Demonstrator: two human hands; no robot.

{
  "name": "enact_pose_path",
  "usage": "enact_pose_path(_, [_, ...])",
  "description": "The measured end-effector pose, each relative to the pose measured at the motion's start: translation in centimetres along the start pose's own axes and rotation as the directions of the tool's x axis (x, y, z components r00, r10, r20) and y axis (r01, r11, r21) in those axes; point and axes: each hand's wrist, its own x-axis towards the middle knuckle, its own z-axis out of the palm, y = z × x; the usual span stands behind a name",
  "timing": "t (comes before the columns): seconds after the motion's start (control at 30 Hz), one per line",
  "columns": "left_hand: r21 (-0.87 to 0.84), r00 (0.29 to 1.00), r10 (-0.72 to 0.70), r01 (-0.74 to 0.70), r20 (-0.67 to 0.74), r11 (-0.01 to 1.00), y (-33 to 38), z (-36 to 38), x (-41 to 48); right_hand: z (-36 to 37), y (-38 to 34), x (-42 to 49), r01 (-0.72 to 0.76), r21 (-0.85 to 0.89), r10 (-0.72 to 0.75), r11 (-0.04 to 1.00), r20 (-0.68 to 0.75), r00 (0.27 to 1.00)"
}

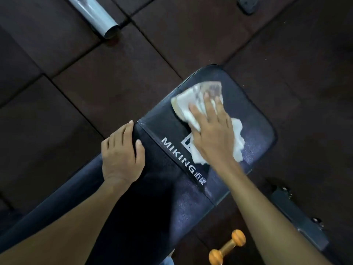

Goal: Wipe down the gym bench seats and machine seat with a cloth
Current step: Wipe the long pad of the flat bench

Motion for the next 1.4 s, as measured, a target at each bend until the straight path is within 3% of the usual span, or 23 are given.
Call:
enact_pose_path(0.07, [-0.003, 1.000, 0.002, -0.002, -0.007, 1.000, 0.0, 0.1, 0.0, 0.0, 4.1, -4.5, 0.032, -0.040, -0.030, 0.999, 0.040, 0.999])
enact_pose_path(0.13, [-0.001, 1.000, 0.001, -0.001, -0.022, 1.000, -0.1, 0.2, -0.1, -0.9, 7.4, -7.6, -0.182, -0.046, 0.183, 0.982, 0.035, 0.982])
enact_pose_path(0.2, [0.003, 1.000, -0.001, 0.001, -0.022, 1.000, -0.2, 0.1, -0.1, -1.8, 8.2, -7.8, -0.525, 0.021, 0.525, 0.851, -0.013, 0.851])
enact_pose_path(0.23, [0.008, 1.000, 0.000, 0.000, -0.017, 1.000, -0.3, 0.1, -0.1, -2.1, 7.9, -6.8, -0.628, 0.055, 0.630, 0.777, -0.039, 0.776])
enact_pose_path(0.27, [0.013, 1.000, 0.002, -0.002, -0.011, 1.000, -0.4, 0.1, -0.1, -2.4, 7.3, -5.2, -0.683, 0.075, 0.687, 0.726, -0.061, 0.724])
enact_pose_path(0.33, [0.018, 1.000, -0.004, 0.004, -0.006, 1.000, -0.4, 0.0, -0.1, -2.4, 6.2, -0.7, -0.706, 0.100, 0.713, 0.701, -0.085, 0.696])
enact_pose_path(0.43, [0.024, 1.000, 0.000, 0.000, -0.002, 1.000, -0.3, 0.0, -0.1, -1.7, 3.1, 5.9, -0.587, 0.078, 0.592, 0.806, -0.061, 0.804])
enact_pose_path(0.53, [0.022, 1.000, -0.003, 0.002, 0.011, 1.000, -0.2, -0.1, -0.1, -0.3, -1.6, 5.1, -0.291, 0.037, 0.293, 0.956, -0.035, 0.956])
enact_pose_path(0.63, [0.016, 1.000, -0.007, 0.007, 0.007, 1.000, 0.0, -0.1, -0.1, 0.0, -2.3, -1.6, -0.027, 0.001, 0.027, 1.000, -0.029, 0.999])
enact_pose_path(0.7, [0.003, 1.000, -0.007, 0.007, -0.001, 1.000, -0.1, 0.0, -0.2, 0.1, -0.1, -6.6, 0.064, -0.003, -0.064, 0.998, -0.010, 0.998])
enact_pose_path(0.77, [-0.002, 1.000, -0.005, 0.005, -0.013, 1.000, -0.1, 0.1, -0.2, -0.2, 2.5, -10.8, 0.053, -0.019, -0.053, 0.998, -0.015, 0.998])
enact_pose_path(0.87, [-0.006, 1.000, -0.008, 0.008, -0.012, 1.000, -0.2, 0.1, -0.1, -0.8, 4.0, -13.7, -0.109, -0.047, 0.109, 0.993, -0.014, 0.994])
enact_pose_path(1.0, [-0.004, 1.000, -0.010, 0.010, -0.008, 1.000, -0.3, 0.1, -0.2, -0.7, 1.3, -10.1, -0.246, -0.016, 0.245, 0.969, -0.067, 0.967])
enact_pose_path(1.23, [0.022, 1.000, 0.007, -0.007, -0.012, 1.000, -0.1, 0.1, -0.1, 1.1, -5.4, 5.9, 0.084, -0.015, -0.085, 0.996, -0.100, 0.991])
enact_pose_path(1.4, [0.018, 1.000, -0.003, 0.003, -0.006, 1.000, -0.2, 0.2, -0.1, 0.5, -2.6, 2.5, 0.144, -0.022, -0.145, 0.989, -0.133, 0.980])
